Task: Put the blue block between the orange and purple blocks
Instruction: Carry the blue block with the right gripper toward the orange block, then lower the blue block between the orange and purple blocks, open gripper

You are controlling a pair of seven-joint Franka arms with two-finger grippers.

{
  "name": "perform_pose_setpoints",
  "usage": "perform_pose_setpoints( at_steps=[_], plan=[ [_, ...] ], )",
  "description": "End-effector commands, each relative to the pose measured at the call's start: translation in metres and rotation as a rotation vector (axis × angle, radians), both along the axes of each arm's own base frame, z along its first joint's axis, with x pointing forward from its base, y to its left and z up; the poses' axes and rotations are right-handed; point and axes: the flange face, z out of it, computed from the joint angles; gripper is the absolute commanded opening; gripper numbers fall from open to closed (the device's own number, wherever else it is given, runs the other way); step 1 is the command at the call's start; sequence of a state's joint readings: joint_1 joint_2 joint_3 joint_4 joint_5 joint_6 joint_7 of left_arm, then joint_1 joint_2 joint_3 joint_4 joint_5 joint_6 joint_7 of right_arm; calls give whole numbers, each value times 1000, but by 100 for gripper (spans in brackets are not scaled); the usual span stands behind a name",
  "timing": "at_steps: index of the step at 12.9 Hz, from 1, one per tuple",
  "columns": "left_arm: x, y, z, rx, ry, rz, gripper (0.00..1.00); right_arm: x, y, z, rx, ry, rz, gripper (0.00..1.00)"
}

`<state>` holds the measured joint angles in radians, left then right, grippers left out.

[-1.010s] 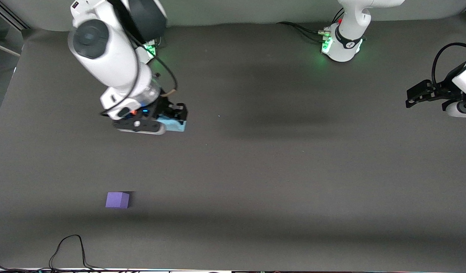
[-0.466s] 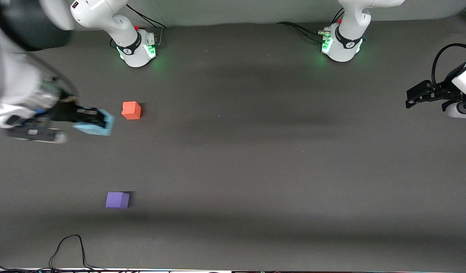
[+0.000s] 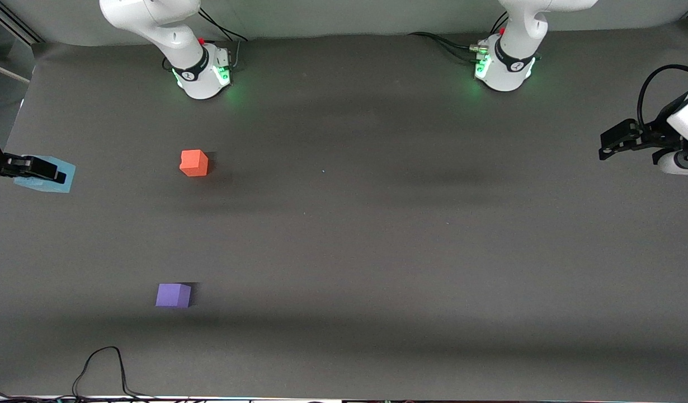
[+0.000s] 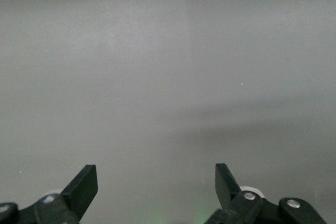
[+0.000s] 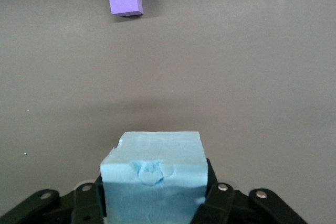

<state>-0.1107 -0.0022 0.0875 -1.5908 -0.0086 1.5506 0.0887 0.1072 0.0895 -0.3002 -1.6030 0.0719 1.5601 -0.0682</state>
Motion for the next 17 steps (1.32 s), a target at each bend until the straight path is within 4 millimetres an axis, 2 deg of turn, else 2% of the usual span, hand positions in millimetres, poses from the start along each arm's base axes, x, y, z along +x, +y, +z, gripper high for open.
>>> perform_pose_setpoints(
  at_steps=[1,2,3,4,6,8,10,13,15,17],
  plan=[
    [0,1,4,13,-8,-16,100,-27,15,-42,8,-62,16,66],
    [0,0,4,11,-8,-17,100,-36,22,-66,9,-83,10,66],
    [0,1,3,13,-6,-16,100,-41,37,-87,20,-84,-14,66],
    [1,1,2,13,-5,-11,100,-44,51,-105,22,-88,-33,66],
    [1,1,2,13,-3,-10,100,-48,66,-146,13,-100,-21,66],
    [1,1,2,13,-3,-10,100,-52,72,-203,6,-130,-60,66],
    [1,1,1,12,-2,-7,100,-52,86,-250,0,-128,-61,66],
    [0,1,1,13,0,-8,100,-57,91,-321,-19,-180,-60,66],
    [0,1,1,13,1,-7,100,-57,95,-358,-25,-199,-55,67],
    [0,0,1,12,2,-5,100,-56,99,-381,-29,-223,-51,67]
  ],
)
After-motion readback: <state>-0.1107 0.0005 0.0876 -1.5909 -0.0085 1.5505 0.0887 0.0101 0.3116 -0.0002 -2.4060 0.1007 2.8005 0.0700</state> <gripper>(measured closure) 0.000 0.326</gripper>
